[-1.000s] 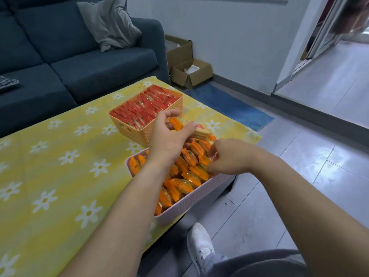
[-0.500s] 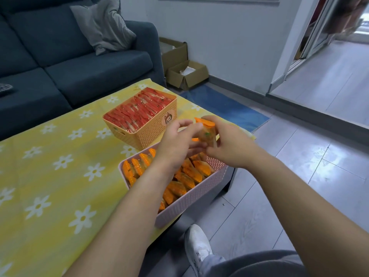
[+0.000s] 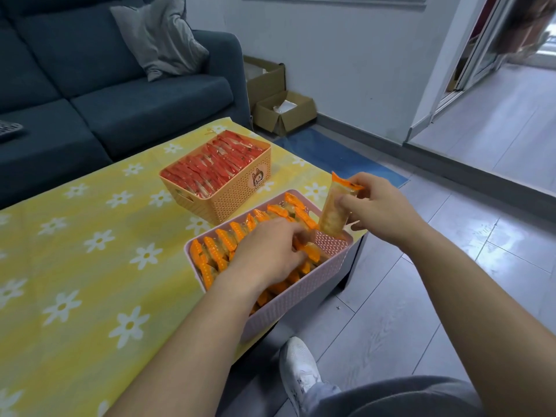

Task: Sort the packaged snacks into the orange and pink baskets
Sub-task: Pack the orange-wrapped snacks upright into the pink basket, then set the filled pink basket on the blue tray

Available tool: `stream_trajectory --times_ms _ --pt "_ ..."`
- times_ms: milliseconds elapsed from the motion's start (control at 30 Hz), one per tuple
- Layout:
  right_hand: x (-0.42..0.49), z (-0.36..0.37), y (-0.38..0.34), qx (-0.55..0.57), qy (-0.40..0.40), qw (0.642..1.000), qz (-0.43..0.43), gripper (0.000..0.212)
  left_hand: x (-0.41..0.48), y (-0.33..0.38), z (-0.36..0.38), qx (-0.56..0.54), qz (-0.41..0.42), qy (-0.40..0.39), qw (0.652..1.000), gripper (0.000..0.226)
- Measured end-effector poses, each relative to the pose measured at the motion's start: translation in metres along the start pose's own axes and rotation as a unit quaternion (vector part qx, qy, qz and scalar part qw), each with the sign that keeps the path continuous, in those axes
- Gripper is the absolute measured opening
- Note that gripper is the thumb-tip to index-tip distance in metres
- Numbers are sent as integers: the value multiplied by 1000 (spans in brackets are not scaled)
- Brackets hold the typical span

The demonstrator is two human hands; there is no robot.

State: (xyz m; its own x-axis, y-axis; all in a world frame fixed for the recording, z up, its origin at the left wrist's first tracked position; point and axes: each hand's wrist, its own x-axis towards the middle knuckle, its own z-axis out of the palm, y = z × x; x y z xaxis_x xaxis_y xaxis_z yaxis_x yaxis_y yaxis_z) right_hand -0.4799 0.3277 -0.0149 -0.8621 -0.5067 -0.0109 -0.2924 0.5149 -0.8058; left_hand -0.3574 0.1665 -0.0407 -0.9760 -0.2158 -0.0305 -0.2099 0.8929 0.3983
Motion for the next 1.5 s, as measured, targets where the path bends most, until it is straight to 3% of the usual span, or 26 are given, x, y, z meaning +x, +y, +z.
stream_trajectory --times_ms 133,267,400,500,600,700,800,867,967,1000,1067,1100,1267,1400,1500 --pt "-2 5 -5 -123 2 992 -26 24 -1 0 -1 -16 -13 1 1000 25" --pt "-8 25 -16 -288 -19 957 -30 39 0 2 -3 -54 -28 12 998 22" --pt "-10 30 -24 -374 -10 924 -79 21 -3 2 -5 -62 -18 19 998 21" --pt "-10 29 -24 -390 7 916 -89 20 -6 2 -4 -34 3 11 999 22" --pt "-7 35 -15 -379 4 923 -57 12 -8 3 -3 -26 13 7 1000 22" --pt "-1 40 -4 -330 -25 944 12 31 -13 2 -8 -32 -8 46 998 22" --pt "2 43 5 -233 -71 967 80 48 -24 -2 -17 26 -133 131 982 33" --pt "1 46 7 -201 -104 969 100 43 -35 -11 -22 41 -259 160 951 59" --pt "-4 50 2 -167 -117 974 100 32 -50 -35 -23 -147 -422 129 885 89" --pt "-7 50 -3 -163 -114 975 97 31 -56 -43 -23 -244 -451 120 850 84" --pt "-12 51 -10 -164 -99 977 98 34 -70 -47 -24 -419 -448 95 784 52" --pt "-15 52 -15 -167 -92 977 97 35 -78 -47 -27 -461 -436 86 768 36" --pt "-27 56 -44 -178 -59 979 77 33 -100 -50 -45 -447 -409 140 783 7" --pt "-49 75 -89 -132 -58 988 45 33 -134 -73 -80 -358 -407 217 812 12" --pt "-70 101 -130 -96 -76 992 -4 30 -172 -96 -106 -319 -411 280 807 27"
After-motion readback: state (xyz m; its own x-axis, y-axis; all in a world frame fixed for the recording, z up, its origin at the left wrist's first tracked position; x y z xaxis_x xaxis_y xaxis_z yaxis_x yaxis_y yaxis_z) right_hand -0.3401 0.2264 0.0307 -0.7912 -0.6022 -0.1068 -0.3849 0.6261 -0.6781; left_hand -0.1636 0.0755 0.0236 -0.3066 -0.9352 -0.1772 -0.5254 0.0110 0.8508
